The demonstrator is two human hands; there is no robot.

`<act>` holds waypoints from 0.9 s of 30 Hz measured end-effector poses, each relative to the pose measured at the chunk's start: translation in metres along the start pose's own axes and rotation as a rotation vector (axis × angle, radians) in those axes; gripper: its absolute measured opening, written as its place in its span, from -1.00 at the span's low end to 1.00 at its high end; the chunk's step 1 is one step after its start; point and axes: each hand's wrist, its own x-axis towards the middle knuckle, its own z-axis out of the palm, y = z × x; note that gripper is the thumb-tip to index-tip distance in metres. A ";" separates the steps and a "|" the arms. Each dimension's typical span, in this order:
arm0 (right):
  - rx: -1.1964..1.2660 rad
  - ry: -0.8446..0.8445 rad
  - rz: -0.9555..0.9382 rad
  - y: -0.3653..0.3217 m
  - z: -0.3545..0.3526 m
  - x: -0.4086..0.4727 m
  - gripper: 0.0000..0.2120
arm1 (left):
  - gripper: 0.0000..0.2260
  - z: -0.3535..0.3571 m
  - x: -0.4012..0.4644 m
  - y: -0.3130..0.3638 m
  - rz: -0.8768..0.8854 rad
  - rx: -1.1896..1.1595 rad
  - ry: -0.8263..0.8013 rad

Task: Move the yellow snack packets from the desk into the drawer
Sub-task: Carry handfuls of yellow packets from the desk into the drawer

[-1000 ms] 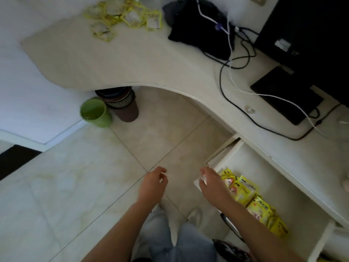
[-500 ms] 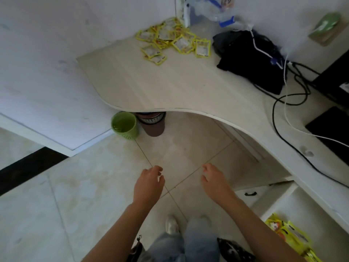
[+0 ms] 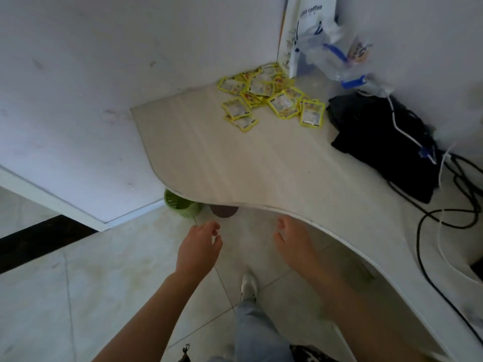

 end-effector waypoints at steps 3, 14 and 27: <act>-0.027 -0.022 -0.043 -0.006 -0.012 0.045 -0.66 | -0.77 0.001 0.042 0.009 -0.021 -0.024 0.002; -0.071 -0.083 -0.097 -0.024 -0.063 0.186 -0.66 | -0.77 -0.004 0.178 0.038 -0.043 -0.029 -0.026; -0.074 -0.060 -0.034 -0.053 -0.081 0.329 -0.66 | -0.73 -0.027 0.361 0.041 0.175 0.118 -0.237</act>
